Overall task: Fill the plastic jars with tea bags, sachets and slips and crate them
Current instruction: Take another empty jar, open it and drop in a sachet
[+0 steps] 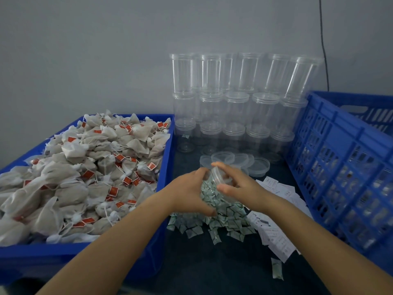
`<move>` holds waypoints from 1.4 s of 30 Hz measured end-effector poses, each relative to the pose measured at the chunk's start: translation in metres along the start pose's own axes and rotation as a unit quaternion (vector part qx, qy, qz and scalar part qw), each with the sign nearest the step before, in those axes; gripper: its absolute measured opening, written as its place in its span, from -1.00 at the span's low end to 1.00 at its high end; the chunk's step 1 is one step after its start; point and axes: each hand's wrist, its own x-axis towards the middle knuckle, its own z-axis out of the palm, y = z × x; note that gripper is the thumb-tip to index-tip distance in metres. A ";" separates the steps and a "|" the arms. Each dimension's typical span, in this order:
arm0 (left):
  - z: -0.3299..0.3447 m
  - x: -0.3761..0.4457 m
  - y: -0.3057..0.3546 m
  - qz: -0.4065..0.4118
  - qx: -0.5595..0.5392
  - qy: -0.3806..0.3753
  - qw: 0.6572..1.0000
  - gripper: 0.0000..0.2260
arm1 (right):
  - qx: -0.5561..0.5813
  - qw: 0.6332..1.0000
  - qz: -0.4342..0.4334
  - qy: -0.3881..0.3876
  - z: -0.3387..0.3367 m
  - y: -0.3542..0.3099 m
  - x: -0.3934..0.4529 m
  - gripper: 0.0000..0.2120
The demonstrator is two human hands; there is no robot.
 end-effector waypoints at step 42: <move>0.017 -0.003 0.019 0.119 0.212 0.232 0.942 -0.19 | -0.004 0.997 -0.026 0.069 -0.021 -0.003 -0.029 -0.30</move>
